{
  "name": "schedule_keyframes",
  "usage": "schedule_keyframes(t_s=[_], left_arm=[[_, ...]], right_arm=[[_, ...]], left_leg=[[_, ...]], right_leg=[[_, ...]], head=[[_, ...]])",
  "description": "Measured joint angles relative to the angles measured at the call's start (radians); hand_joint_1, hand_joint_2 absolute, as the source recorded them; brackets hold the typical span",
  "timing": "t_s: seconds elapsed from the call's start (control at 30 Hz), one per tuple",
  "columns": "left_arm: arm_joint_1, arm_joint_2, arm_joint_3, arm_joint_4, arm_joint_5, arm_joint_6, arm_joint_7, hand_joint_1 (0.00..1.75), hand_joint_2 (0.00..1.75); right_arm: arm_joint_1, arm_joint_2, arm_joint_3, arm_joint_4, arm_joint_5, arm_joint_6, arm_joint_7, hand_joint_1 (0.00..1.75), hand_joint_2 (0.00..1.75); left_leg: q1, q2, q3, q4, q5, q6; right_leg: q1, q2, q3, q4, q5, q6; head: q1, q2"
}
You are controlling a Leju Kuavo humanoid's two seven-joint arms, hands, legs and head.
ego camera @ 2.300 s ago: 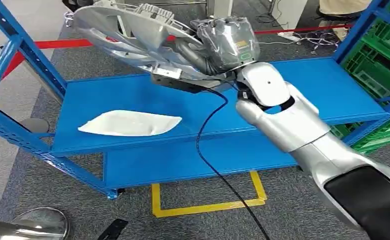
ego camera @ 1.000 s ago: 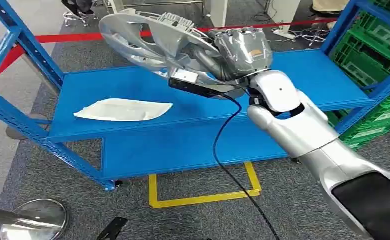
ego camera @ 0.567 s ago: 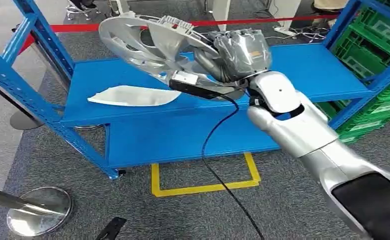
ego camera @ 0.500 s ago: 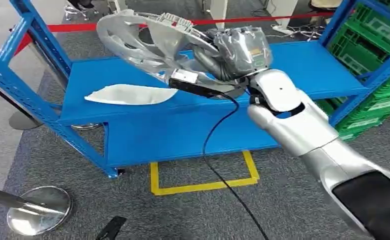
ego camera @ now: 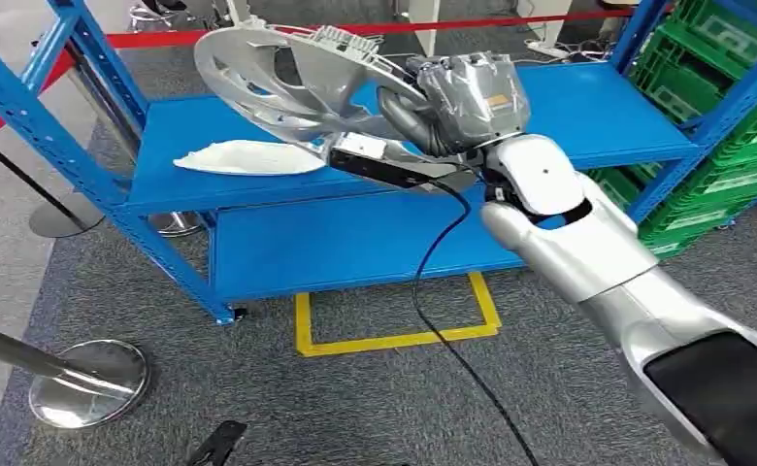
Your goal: Take the parts from the cabinet and place them on the table.
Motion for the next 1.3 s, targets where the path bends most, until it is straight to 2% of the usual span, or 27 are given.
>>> schedule_keyframes(t_s=[0.07, 0.1, 0.13, 0.2, 0.23, 0.27, 0.3, 0.33, 0.37, 0.4, 0.47, 0.57, 0.6, 0.63, 0.67, 0.7, 0.73, 0.77, 0.9, 0.93, 1.0, 1.07, 1.1, 1.13, 1.17, 1.23, 1.3], left_arm=[[0.005, 0.000, 0.000, 0.000, 0.000, 0.000, 0.000, 0.00, 1.75], [0.008, 0.000, 0.000, 0.000, 0.000, -0.001, 0.000, 0.00, 1.75], [0.008, 0.000, 0.000, 0.000, -0.002, -0.003, 0.000, 0.00, 1.75], [0.007, -0.001, 0.000, 0.000, -0.003, -0.003, 0.000, 0.00, 1.75], [0.007, -0.001, 0.000, 0.000, -0.003, -0.003, 0.000, 0.00, 1.75], [0.008, -0.001, 0.000, 0.000, -0.003, -0.003, -0.001, 0.00, 1.75], [0.008, 0.000, 0.000, 0.000, -0.003, -0.003, -0.003, 0.00, 1.75], [0.008, -0.001, 0.000, 0.000, -0.003, -0.003, -0.005, 0.00, 1.75], [0.008, -0.001, 0.000, 0.000, -0.002, -0.003, -0.006, 0.00, 1.75], [0.008, -0.002, 0.000, 0.000, -0.002, -0.005, -0.008, 0.00, 1.75], [0.007, -0.002, 0.000, 0.000, 0.000, -0.006, -0.009, 0.00, 1.75], [0.008, -0.002, 0.000, 0.000, 0.000, -0.006, -0.010, 0.00, 1.75], [0.007, -0.002, 0.000, 0.000, 0.000, -0.006, -0.010, 0.00, 1.75], [0.007, -0.001, 0.000, 0.000, 0.000, -0.006, -0.010, 0.00, 1.75], [0.007, -0.001, 0.000, 0.000, 0.000, -0.006, -0.010, 0.00, 1.75], [0.007, -0.001, 0.000, 0.000, 0.000, -0.006, -0.010, 0.00, 1.75], [0.007, -0.001, 0.000, 0.000, 0.000, -0.006, -0.010, 0.00, 1.75], [0.007, 0.000, 0.000, 0.000, 0.000, -0.006, -0.010, 0.00, 1.75], [0.007, 0.000, 0.000, 0.000, 0.000, -0.008, -0.010, 0.00, 1.75], [0.007, 0.000, 0.000, 0.000, 0.000, -0.008, -0.010, 0.00, 1.75], [0.006, 0.000, 0.000, 0.000, -0.001, -0.009, -0.010, 0.00, 1.75], [0.004, 0.001, 0.000, 0.000, -0.003, -0.011, -0.010, 0.00, 1.75], [0.004, -0.001, 0.000, 0.000, -0.003, -0.012, -0.011, 0.00, 1.75], [0.002, -0.002, 0.000, 0.000, -0.004, -0.012, -0.011, 0.00, 1.75], [0.000, -0.003, 0.000, 0.000, -0.005, -0.012, -0.012, 0.00, 1.75], [-0.005, -0.003, 0.000, 0.000, -0.006, -0.013, -0.012, 0.00, 1.75], [-0.004, -0.006, 0.000, 0.000, -0.010, -0.017, -0.012, 0.00, 1.75]], right_arm=[[0.005, 0.000, 0.000, 0.002, 0.000, 0.000, 0.000, 1.75, 0.00], [0.009, -0.003, 0.000, 0.005, -0.001, 0.000, -0.001, 1.75, 0.00], [0.013, -0.005, 0.000, 0.007, -0.002, 0.000, -0.002, 1.75, 0.00], [0.014, -0.005, 0.000, 0.008, -0.005, 0.000, -0.004, 1.75, 0.00], [0.014, -0.005, 0.000, 0.008, -0.005, 0.000, -0.005, 1.75, 0.00], [0.015, -0.005, 0.000, 0.008, -0.007, 0.000, -0.005, 1.75, 0.00], [0.015, -0.005, 0.000, 0.008, -0.008, 0.000, -0.005, 1.75, 0.00], [0.016, -0.005, 0.000, 0.008, -0.008, 0.000, -0.005, 1.75, 0.00], [0.016, -0.005, 0.000, 0.008, -0.010, 0.000, -0.007, 1.75, 0.00], [0.016, -0.005, 0.000, 0.008, -0.016, -0.003, -0.008, 1.75, 0.00], [0.018, -0.003, -0.005, 0.005, -0.027, -0.017, -0.010, 1.75, 0.00], [0.024, -0.003, -0.010, 0.005, -0.032, -0.037, -0.011, 1.75, 0.00], [0.025, -0.003, -0.011, 0.005, -0.032, -0.037, -0.011, 1.75, 0.00], [0.027, -0.003, -0.013, 0.005, -0.032, -0.037, -0.011, 1.75, 0.00], [0.030, -0.003, -0.014, 0.005, -0.032, -0.037, -0.011, 1.75, 0.00], [0.032, -0.003, -0.016, 0.005, -0.032, -0.037, -0.011, 1.75, 0.00], [0.033, -0.003, -0.018, 0.005, -0.032, -0.037, -0.011, 1.75, 0.00], [0.035, -0.003, -0.018, 0.005, -0.032, -0.037, -0.011, 1.75, 0.00], [0.038, -0.003, -0.021, 0.005, -0.038, -0.037, -0.011, 1.75, 0.00], [0.038, -0.003, -0.024, 0.005, -0.044, -0.037, -0.011, 1.75, 0.00], [0.038, -0.003, -0.027, 0.005, -0.051, -0.037, -0.011, 1.75, 0.00], [0.038, -0.001, -0.027, -0.001, -0.054, -0.037, -0.011, 1.75, 0.00], [0.038, -0.001, -0.029, -0.005, -0.055, -0.037, -0.011, 1.75, 0.00], [0.041, -0.001, -0.033, -0.008, -0.057, -0.037, -0.011, 1.75, 0.00], [0.038, -0.001, -0.037, -0.010, -0.060, -0.036, -0.011, 1.75, 0.00], [0.039, -0.001, -0.041, -0.010, -0.063, -0.036, -0.011, 1.75, 0.00], [0.048, -0.001, -0.043, -0.010, -0.063, -0.035, -0.011, 1.75, 0.00]], left_leg=[[-0.005, 0.000, -0.013, -0.003, 0.020, 0.018], [0.001, 0.003, -0.017, -0.012, 0.032, 0.027], [0.001, 0.005, -0.026, -0.013, 0.044, 0.034], [-0.001, 0.005, -0.050, -0.012, 0.066, 0.042], [-0.002, 0.005, -0.061, -0.012, 0.075, 0.043], [-0.003, 0.005, -0.074, -0.012, 0.085, 0.044], [-0.004, 0.005, -0.087, -0.012, 0.092, 0.043], [-0.004, 0.005, -0.097, -0.012, 0.100, 0.042], [-0.004, 0.005, -0.107, -0.012, 0.107, 0.039], [-0.003, 0.005, -0.113, -0.011, 0.114, 0.035], [-0.007, 0.004, -0.122, -0.009, 0.126, 0.023], [-0.006, 0.005, -0.122, -0.023, 0.150, 0.010], [-0.008, 0.005, -0.123, -0.024, 0.143, 0.017], [-0.008, 0.006, -0.127, -0.027, 0.155, 0.045], [-0.010, 0.005, -0.130, -0.029, 0.164, 0.067], [-0.011, 0.005, -0.134, -0.029, 0.170, 0.082], [-0.011, 0.005, -0.136, -0.029, 0.176, 0.087], [-0.011, 0.006, -0.138, -0.031, 0.181, 0.087], [-0.008, 0.007, -0.138, -0.043, 0.191, 0.063], [-0.007, 0.007, -0.138, -0.046, 0.192, 0.049], [-0.004, 0.007, -0.141, -0.050, 0.192, 0.009], [-0.007, 0.006, -0.142, -0.050, 0.189, 0.028], [-0.005, 0.009, -0.126, -0.081, 0.200, 0.036], [0.003, 0.020, -0.111, -0.108, 0.212, 0.026], [0.006, 0.024, -0.108, -0.116, 0.215, 0.031], [0.009, 0.032, -0.109, -0.115, 0.215, 0.028], [0.013, 0.042, -0.115, -0.109, 0.216, 0.025]], right_leg=[[-0.003, 0.000, -0.002, -0.019, 0.026, 0.014], [-0.005, 0.001, -0.007, -0.019, 0.021, 0.018], [-0.004, 0.000, -0.020, 0.009, -0.032, 0.021], [-0.001, 0.000, -0.061, 0.170, -0.157, 0.024], [0.000, 0.001, -0.079, 0.248, -0.196, 0.025], [0.001, 0.001, -0.087, 0.309, -0.214, 0.024], [0.002, 0.001, -0.073, 0.323, -0.199, 0.023], [0.002, 0.001, -0.041, 0.300, -0.163, 0.021], [0.002, 0.000, 0.010, 0.240, -0.125, 0.019], [0.002, 0.000, 0.072, 0.159, -0.108, 0.017], [0.007, 0.002, 0.169, 0.010, -0.167, 0.012], [0.010, 0.006, 0.159, 0.001, -0.159, -0.005], [0.006, 0.006, 0.156, -0.003, -0.155, -0.001], [0.005, 0.008, 0.152, -0.002, -0.152, 0.001], [0.006, 0.008, 0.149, -0.002, -0.147, -0.006], [0.007, 0.008, 0.144, -0.002, -0.143, -0.008], [0.008, 0.008, 0.141, -0.002, -0.140, -0.014], [0.010, 0.008, 0.138, -0.002, -0.137, -0.016], [0.014, 0.008, 0.132, -0.001, -0.134, -0.020], [0.014, 0.007, 0.130, 0.000, -0.134, -0.020], [0.013, 0.006, 0.126, 0.001, -0.132, -0.020], [0.005, 0.007, 0.127, -0.012, -0.126, -0.009], [0.011, 0.011, 0.133, -0.027, -0.120, -0.002], [0.012, 0.008, 0.123, -0.009, -0.132, -0.002], [0.012, 0.007, 0.105, 0.033, -0.168, 0.003], [0.005, 0.007, 0.039, 0.180, -0.246, 0.014], [-0.001, 0.006, -0.007, 0.281, -0.279, 0.027]], head=[[-0.001, 0.000], [-0.004, 0.000], [0.002, 0.000], [0.006, 0.000], [0.005, 0.000], [0.006, 0.000], [0.005, 0.000], [0.005, 0.000], [0.005, 0.000], [0.005, 0.000], [0.004, 0.000], [0.005, 0.000], [0.005, 0.000], [0.003, 0.000], [0.003, 0.000], [0.002, 0.000], [0.002, 0.000], [0.003, 0.000], [0.003, 0.000], [0.002, 0.000], [0.002, 0.000], [0.001, 0.000], [0.000, 0.000], [0.002, 0.000], [0.007, 0.000], [0.008, 0.000], [0.007, 0.000]])
